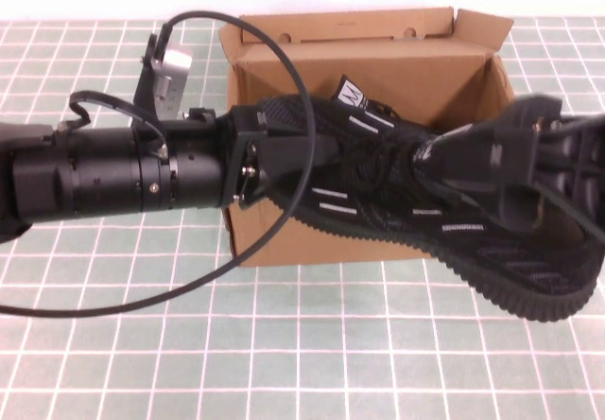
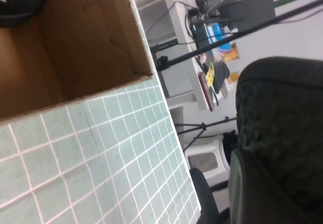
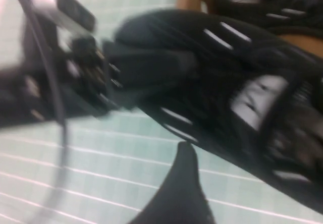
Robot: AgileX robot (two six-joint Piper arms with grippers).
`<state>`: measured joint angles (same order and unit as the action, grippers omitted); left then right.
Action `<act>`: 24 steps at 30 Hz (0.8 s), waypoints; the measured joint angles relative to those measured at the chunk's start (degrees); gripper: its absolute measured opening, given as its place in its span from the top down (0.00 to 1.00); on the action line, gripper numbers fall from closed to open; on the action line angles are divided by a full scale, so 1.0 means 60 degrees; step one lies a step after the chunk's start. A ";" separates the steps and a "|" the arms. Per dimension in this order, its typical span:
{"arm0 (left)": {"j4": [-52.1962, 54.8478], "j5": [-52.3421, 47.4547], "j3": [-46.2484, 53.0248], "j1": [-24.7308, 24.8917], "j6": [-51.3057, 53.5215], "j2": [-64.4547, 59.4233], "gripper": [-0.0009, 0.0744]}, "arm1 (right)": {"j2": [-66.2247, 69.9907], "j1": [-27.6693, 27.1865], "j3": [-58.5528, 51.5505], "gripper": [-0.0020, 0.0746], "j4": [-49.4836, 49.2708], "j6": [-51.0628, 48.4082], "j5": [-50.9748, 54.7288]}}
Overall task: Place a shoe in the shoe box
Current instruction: Place the shoe in the shoe box
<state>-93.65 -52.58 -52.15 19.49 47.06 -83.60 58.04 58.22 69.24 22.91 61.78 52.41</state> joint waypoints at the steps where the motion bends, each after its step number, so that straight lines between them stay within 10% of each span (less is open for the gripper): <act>1: 0.0000 -0.0052 0.0000 0.0000 0.0053 0.0000 0.79 | 0.0000 0.0000 -0.0047 0.24 0.0000 0.0301 -0.0218; 24: 0.0000 -0.0967 0.0000 0.0000 0.0584 0.0000 0.79 | 0.0296 0.0000 -0.0916 0.24 -0.0019 0.3212 -0.2245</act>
<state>-93.65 -58.38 -52.15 19.49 50.57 -83.60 59.82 58.22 63.74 22.79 81.06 38.94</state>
